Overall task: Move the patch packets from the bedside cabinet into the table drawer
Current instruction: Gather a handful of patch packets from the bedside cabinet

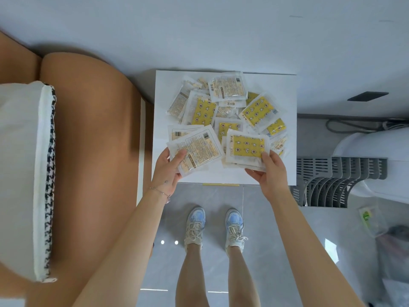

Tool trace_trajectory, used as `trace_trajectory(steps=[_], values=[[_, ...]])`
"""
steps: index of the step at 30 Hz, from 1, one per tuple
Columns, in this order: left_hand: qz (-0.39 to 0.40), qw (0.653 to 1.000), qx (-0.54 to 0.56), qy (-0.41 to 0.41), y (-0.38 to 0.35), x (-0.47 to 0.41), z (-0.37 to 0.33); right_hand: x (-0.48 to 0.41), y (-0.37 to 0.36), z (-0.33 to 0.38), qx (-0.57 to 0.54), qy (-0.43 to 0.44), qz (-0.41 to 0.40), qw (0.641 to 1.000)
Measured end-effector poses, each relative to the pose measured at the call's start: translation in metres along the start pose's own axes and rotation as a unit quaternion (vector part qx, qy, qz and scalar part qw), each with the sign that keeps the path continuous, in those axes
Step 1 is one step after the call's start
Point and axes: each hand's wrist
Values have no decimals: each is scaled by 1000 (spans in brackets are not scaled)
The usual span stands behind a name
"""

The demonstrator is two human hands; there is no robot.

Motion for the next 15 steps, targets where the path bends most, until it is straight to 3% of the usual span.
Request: trace_trajectory(steps=[15], values=[[-18, 998, -37, -54, -15, 74, 22, 89, 8, -3, 61, 39, 47, 996]])
Point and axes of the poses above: each hand's wrist, its own x-axis away from the middle knuckle, its own y-axis out of the back of the hand, z = x × y, and after that the axes turned 15 degrees about z, right-handed
